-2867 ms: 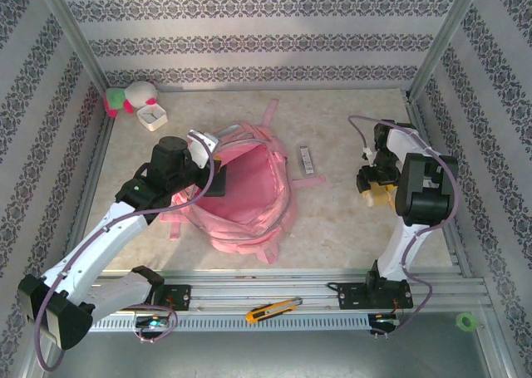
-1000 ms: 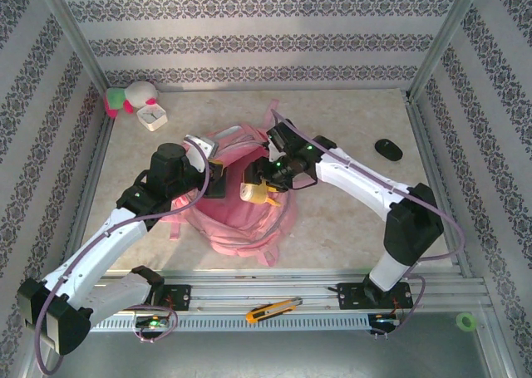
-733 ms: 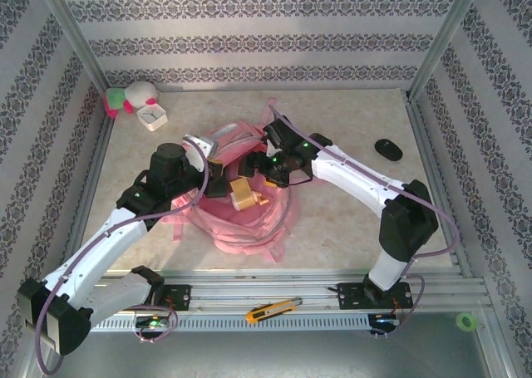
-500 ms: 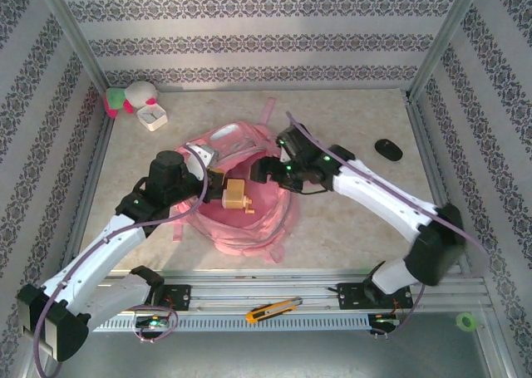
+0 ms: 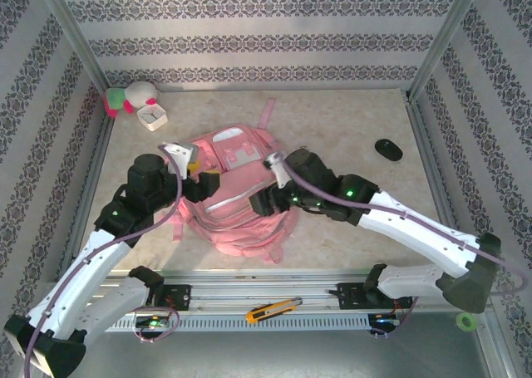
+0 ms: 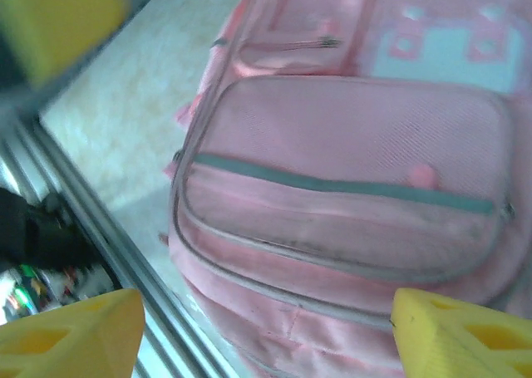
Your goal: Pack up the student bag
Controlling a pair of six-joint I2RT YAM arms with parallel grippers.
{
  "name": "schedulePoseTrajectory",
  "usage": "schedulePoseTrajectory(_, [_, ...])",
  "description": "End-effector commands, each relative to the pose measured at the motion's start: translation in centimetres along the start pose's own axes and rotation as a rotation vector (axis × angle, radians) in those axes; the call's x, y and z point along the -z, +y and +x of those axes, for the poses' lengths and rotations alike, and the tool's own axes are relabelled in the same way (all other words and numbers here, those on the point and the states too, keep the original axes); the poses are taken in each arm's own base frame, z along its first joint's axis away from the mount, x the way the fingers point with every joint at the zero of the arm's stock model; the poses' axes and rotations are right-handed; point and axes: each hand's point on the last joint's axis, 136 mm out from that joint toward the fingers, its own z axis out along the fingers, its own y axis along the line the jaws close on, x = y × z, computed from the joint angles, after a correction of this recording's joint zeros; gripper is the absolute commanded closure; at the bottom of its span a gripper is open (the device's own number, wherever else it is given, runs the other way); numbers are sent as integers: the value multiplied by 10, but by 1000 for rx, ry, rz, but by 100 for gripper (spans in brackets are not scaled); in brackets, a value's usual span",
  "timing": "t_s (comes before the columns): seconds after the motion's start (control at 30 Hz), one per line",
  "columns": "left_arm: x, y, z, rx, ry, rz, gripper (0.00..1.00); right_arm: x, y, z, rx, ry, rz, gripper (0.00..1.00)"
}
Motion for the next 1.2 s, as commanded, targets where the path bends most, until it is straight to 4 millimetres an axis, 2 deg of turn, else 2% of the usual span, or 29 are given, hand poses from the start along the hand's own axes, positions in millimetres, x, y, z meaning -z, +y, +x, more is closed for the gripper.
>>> schedulePoseTrajectory(0.0, [15, 37, 10, 162, 42, -194, 28, -20, 22, 14, 421, 82, -5, 25])
schedulePoseTrajectory(0.13, [17, 46, 17, 203, 57, -230, 28, -46, 34, 42, 648, 187, -5, 27])
schedulePoseTrajectory(0.2, [15, 55, 30, 288, 66, -250, 29, -89, 29, 77, 845, 314, 32, 27])
schedulePoseTrajectory(0.37, [11, 57, 32, 320, 43, -247, 29, -138, 10, 114, 947, 402, 51, 30])
schedulePoseTrajectory(0.47, [10, 59, 32, 314, 43, -256, 29, -153, 6, 137, 971, 463, 21, 32])
schedulePoseTrajectory(0.53, [10, 60, 33, 307, 43, -262, 29, -158, 0, 143, 983, 469, 41, 32])
schedulePoseTrajectory(0.6, [8, 60, 33, 306, 41, -258, 29, -161, -5, 142, 998, 453, 63, 32])
schedulePoseTrajectory(0.73, [4, 62, 37, 314, 45, -257, 30, -161, -13, 134, 979, 433, 78, 39])
schedulePoseTrajectory(0.87, [0, 63, 41, 336, 49, -258, 30, -162, -40, 117, 1003, 415, 210, 44])
schedulePoseTrajectory(1.0, [0, 65, 44, 326, 56, -261, 30, -159, -64, 104, 1080, 428, 318, 76])
schedulePoseTrajectory(1.1, [4, 68, 38, 226, 55, -286, 31, -140, -65, 84, 1136, 388, 324, 99])
schedulePoseTrajectory(1.17, [7, 70, 35, 170, 63, -299, 31, -120, -59, 65, 1157, 331, 299, 100])
